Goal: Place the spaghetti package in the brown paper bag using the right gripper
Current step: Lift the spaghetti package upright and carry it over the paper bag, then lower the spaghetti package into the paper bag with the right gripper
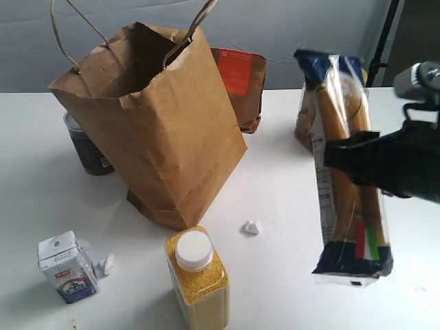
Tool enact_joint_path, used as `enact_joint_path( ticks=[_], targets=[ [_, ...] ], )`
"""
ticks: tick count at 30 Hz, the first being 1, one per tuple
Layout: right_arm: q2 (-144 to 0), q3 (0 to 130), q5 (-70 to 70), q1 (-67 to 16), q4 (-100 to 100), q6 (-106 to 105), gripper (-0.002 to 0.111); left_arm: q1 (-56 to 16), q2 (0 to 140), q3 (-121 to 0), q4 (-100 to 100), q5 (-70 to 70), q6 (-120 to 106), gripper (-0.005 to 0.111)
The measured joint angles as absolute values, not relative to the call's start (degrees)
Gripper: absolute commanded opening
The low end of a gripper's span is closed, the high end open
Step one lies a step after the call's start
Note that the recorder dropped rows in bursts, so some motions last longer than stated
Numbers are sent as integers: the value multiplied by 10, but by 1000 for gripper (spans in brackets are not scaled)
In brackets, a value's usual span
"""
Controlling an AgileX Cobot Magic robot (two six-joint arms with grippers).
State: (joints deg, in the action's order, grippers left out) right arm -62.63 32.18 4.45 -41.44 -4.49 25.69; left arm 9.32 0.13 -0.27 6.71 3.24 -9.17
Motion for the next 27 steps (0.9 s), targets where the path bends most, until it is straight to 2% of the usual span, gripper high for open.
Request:
enact_joint_path(
  ticks=[6,10,19,27],
  targets=[
    [-449,322,25,-414,-87,257,0,93,1,-3,67,32,-92,0],
    [-436,350,-41,-415,-119,258,0,93,1,-3,67,32,-92,0],
    [-589,488,-164,-493,-202,256,0,93,1,-3,67,32,-92,0],
    [-770,640,-187,-539,-217,240,0,93,1,-3,67,32,-92,0]
  ],
)
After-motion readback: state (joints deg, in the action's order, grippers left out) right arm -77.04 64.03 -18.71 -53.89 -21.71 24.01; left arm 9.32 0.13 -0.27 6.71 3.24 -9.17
